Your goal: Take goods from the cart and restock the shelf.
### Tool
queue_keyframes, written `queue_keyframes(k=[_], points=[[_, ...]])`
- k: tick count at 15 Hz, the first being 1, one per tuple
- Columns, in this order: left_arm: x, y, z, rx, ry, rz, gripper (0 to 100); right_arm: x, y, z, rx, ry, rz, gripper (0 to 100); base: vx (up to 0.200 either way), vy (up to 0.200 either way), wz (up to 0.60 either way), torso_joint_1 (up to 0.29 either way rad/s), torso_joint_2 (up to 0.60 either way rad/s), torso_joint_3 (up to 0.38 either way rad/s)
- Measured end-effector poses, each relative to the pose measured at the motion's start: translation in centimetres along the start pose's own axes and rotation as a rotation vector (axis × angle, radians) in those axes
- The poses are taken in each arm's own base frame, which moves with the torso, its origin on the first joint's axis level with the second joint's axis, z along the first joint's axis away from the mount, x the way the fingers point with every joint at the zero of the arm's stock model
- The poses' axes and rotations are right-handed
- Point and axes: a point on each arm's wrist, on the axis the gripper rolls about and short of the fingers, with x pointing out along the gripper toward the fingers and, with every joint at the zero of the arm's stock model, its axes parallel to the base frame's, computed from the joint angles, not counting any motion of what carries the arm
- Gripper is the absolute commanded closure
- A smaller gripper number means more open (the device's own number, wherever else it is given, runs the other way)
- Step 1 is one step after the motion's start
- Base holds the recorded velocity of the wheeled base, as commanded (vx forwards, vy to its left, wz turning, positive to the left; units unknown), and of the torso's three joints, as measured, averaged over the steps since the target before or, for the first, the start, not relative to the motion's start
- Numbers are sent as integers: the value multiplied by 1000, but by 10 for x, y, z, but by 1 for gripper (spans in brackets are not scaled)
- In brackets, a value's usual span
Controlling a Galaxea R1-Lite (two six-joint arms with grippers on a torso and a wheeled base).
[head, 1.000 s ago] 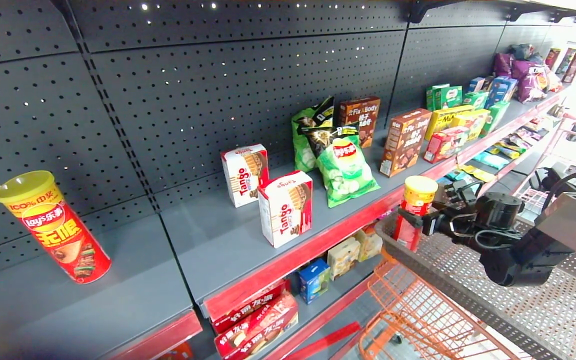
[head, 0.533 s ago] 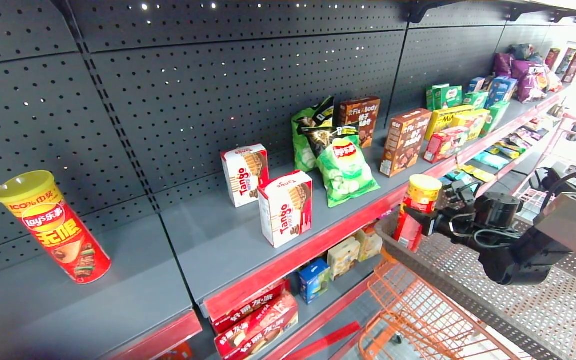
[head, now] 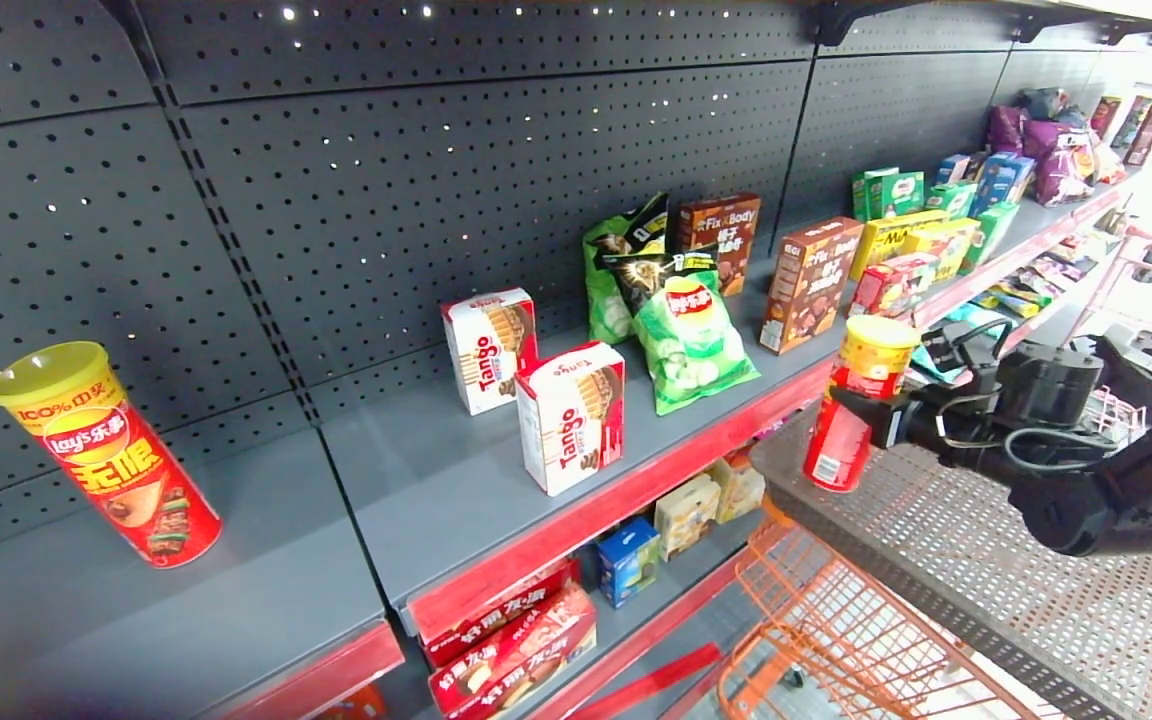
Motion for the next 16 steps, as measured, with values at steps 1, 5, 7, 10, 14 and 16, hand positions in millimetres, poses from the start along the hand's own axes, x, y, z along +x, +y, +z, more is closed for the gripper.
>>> queue_keyframes(k=[1,5,7,10,14,16], points=[[0,0,0,0,0,0,0,-11,7,12,21,-5,-42,100,0,0,0,0,0,0],[0,0,0,0,0,0,0,-80,37,58,61,-50,-168,100,0,0,0,0,0,0],[0,0,0,0,0,0,0,-129,57,70,69,-58,-234,100,0,0,0,0,0,0],[0,0,0,0,0,0,0,-197,83,69,89,1,-355,100,0,0,0,0,0,0],[0,0,0,0,0,0,0,-261,102,51,85,8,-700,100,0,0,0,0,0,0],[0,0,0,0,0,0,0,-272,106,46,42,18,-786,100,0,0,0,0,0,0]])
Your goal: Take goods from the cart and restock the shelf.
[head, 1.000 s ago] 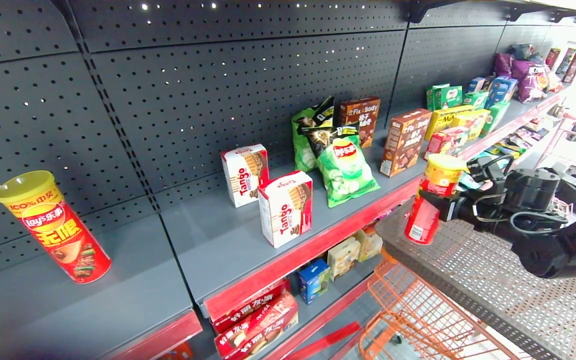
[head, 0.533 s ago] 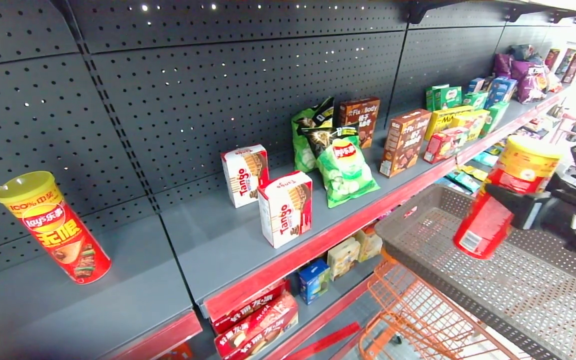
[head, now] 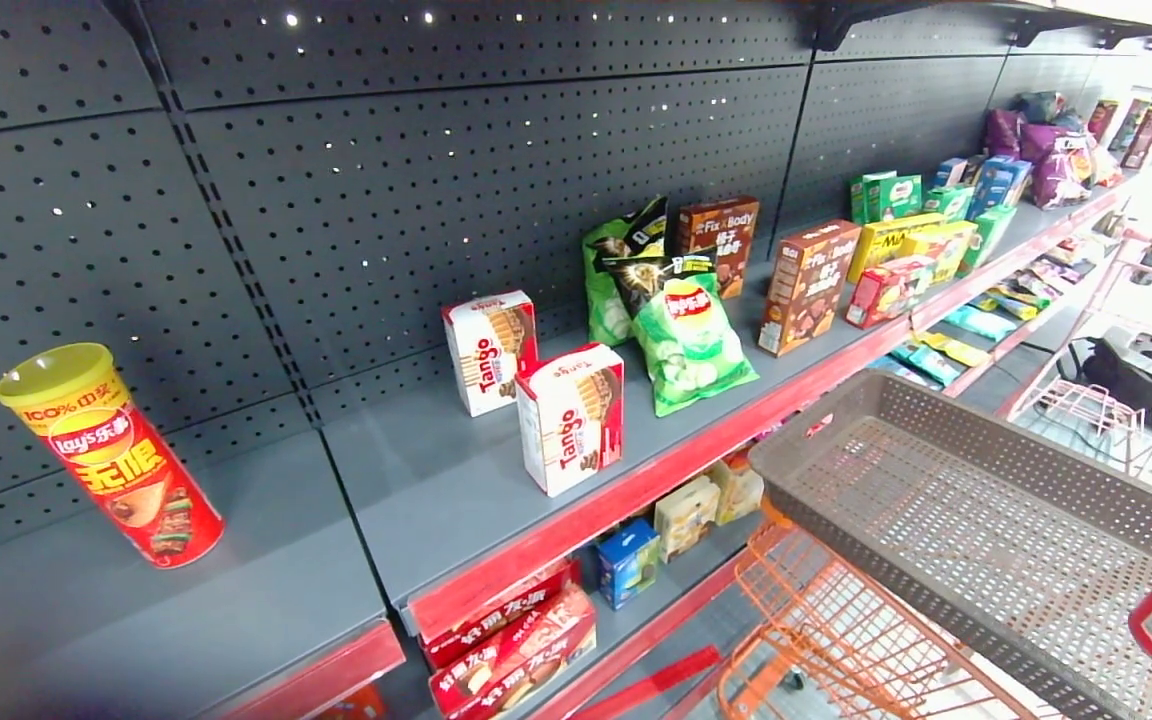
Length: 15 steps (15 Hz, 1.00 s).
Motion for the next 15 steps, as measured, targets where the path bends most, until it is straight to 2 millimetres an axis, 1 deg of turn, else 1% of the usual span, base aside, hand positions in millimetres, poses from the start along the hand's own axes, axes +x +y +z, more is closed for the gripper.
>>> queue_keyframes(k=[2,4,5,9,11,12,15], points=[[0,0,0,0,0,0,0,-6,-2,1,-35,-22,-8,100,0,0,0,0,0,0],[0,0,0,0,0,0,0,-10,-5,1,-115,-36,-39,100,0,0,0,0,0,0],[0,0,0,0,0,0,0,-12,-7,1,-146,-48,-46,100,0,0,600,2,-7,12],[0,0,0,0,0,0,0,-20,-9,1,-148,-76,-38,100,0,0,600,1,0,1],[0,0,0,0,0,0,0,-24,-9,-9,-159,-52,-11,100,0,0,600,12,0,5],[0,0,0,0,0,0,0,-25,-10,-10,-156,-61,-10,100,0,0,600,2,2,2],[0,0,0,0,0,0,0,-27,-11,-13,-156,-58,-10,100,0,0,0,0,0,0]])
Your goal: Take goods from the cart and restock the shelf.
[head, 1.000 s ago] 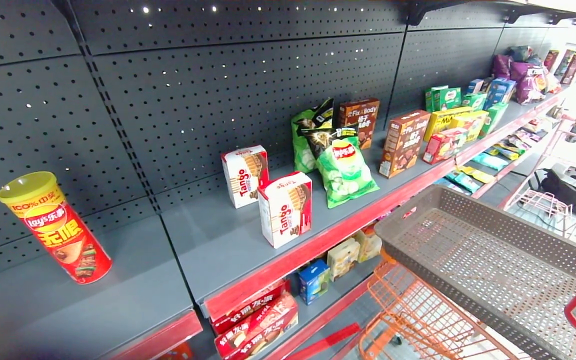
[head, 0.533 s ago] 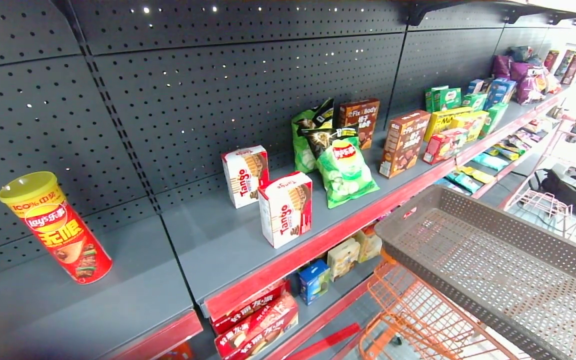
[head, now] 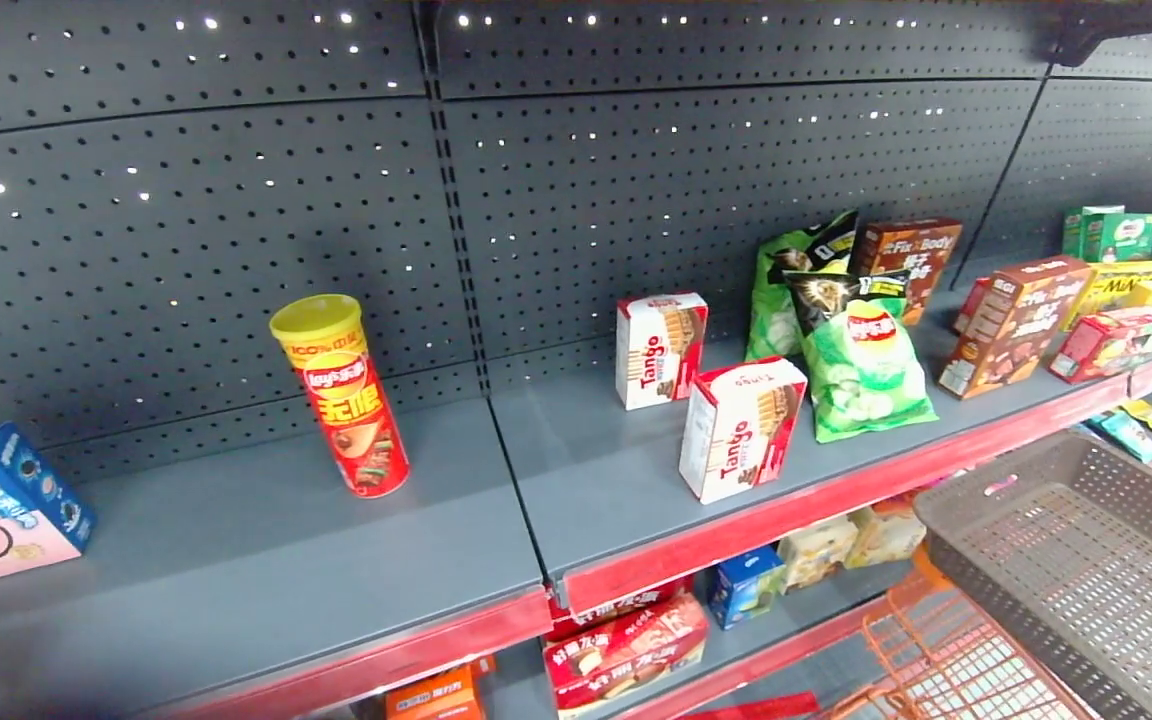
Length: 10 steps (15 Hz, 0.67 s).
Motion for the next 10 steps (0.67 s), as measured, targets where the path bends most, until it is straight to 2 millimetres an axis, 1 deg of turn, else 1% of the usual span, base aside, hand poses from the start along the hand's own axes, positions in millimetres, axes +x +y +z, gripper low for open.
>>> queue_keyframes(k=[3,5,7,9,10], points=[[0,0,0,0,0,0,0,0,-2,-1,-5,14,-40,100,0,0,0,0,0,0],[0,0,0,0,1,-1,0,0,-3,3,-17,4,-47,100,0,0,0,0,0,0],[0,0,0,0,0,0,0,-2,-3,13,-56,-13,-2,100,0,0,0,0,0,0],[0,0,0,0,0,0,0,-6,-3,23,-73,10,63,100,0,0,0,0,0,0],[0,0,0,0,0,0,0,-8,-4,31,-65,22,92,100,0,0,0,0,0,0]])
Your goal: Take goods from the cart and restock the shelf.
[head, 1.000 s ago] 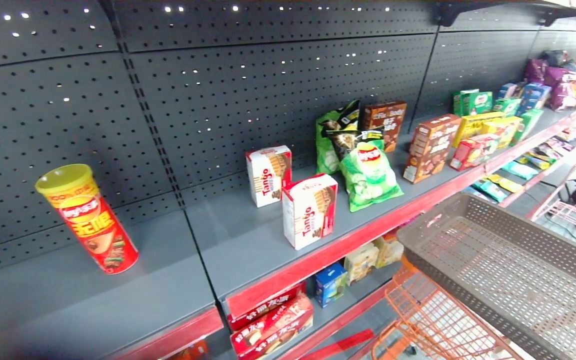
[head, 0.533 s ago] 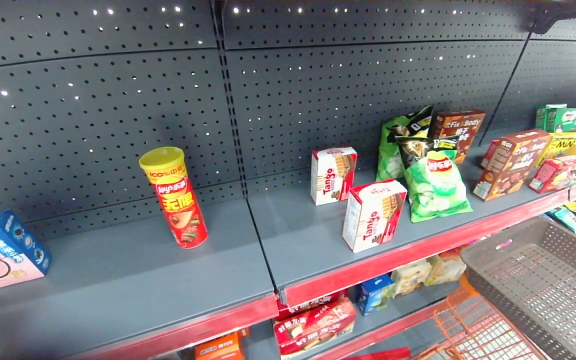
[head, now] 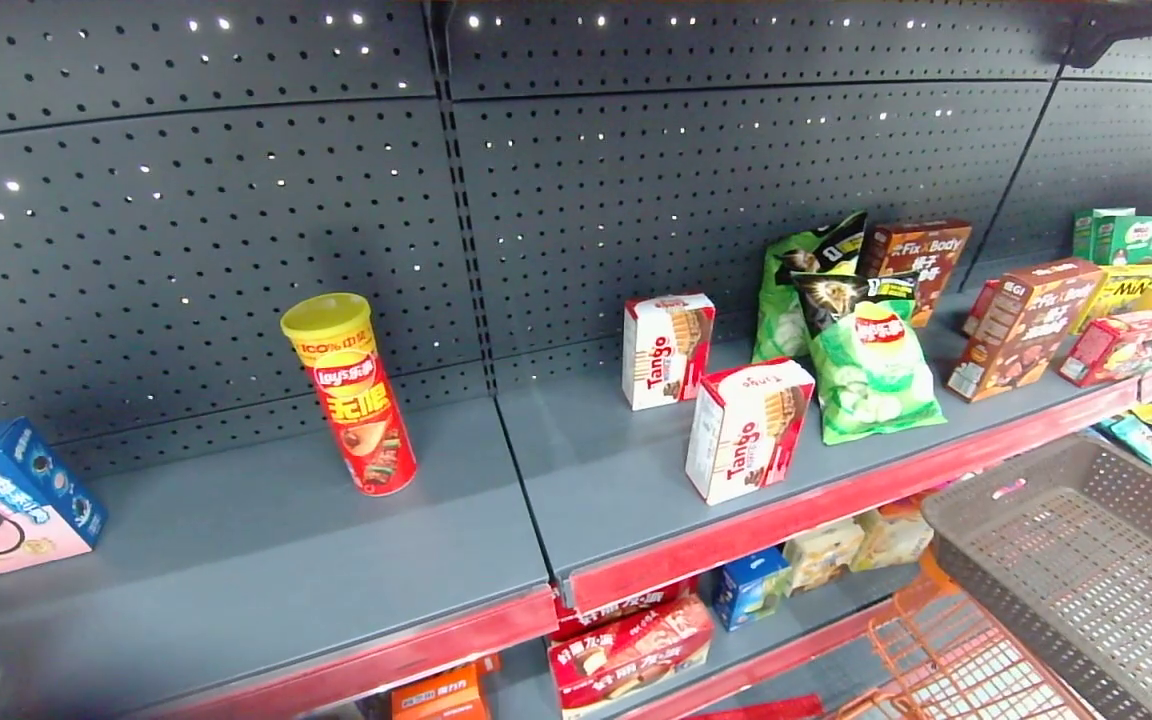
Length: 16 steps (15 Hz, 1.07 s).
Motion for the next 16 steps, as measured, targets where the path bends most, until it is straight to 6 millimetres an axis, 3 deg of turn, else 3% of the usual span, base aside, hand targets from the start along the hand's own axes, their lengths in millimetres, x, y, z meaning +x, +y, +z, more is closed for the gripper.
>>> queue_keyframes(k=[4,11,16], points=[[0,0,0,0,0,-1,0,-12,-3,30,77,-45,132,100,0,0,600,2,2,0],[0,0,0,0,0,0,0,-16,-1,38,92,-66,229,100,0,0,600,1,2,0],[0,0,0,0,0,0,0,-16,1,40,90,-69,263,100,0,0,0,0,0,0]])
